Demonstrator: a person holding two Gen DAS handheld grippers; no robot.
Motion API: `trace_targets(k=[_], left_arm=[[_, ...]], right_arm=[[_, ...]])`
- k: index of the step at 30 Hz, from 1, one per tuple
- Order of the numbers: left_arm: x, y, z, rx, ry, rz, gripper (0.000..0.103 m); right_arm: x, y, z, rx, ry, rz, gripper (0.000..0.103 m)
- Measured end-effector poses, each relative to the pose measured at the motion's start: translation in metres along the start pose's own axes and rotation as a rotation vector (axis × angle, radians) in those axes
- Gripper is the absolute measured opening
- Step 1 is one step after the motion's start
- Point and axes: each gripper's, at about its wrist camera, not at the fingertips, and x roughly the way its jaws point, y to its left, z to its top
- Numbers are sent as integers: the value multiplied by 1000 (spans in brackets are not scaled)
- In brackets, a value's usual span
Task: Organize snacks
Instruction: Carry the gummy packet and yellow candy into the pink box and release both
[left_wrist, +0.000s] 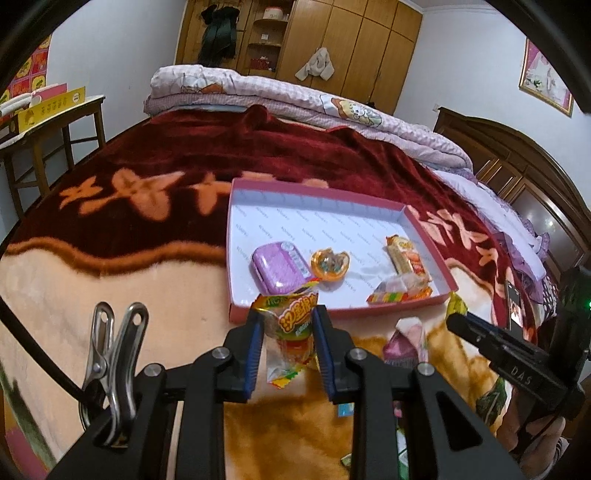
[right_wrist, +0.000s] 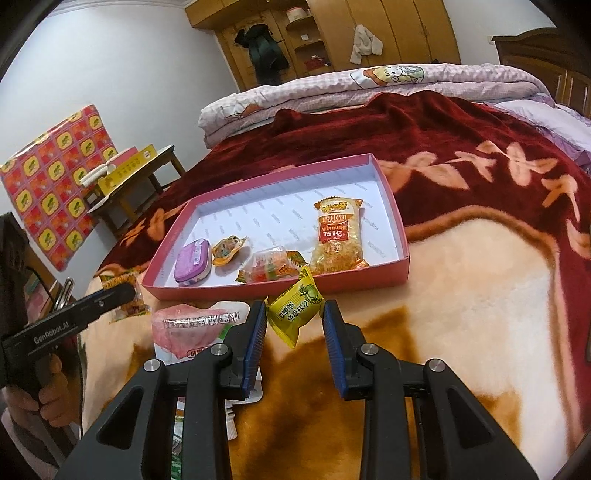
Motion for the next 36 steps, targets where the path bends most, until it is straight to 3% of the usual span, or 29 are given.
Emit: trace_targets(k=[8,17,36], left_arm=[[7,-15,20,30,-22,-19,28],[33,-31,33,47,8,-55,28],[87,-34,26,71,91,-39,28]], right_arm=[[-1,0,11,-21,-13,-10,32],[2,-8,24,-32,-23,-35,32],[30,-30,43,-22,-1,-118,32]])
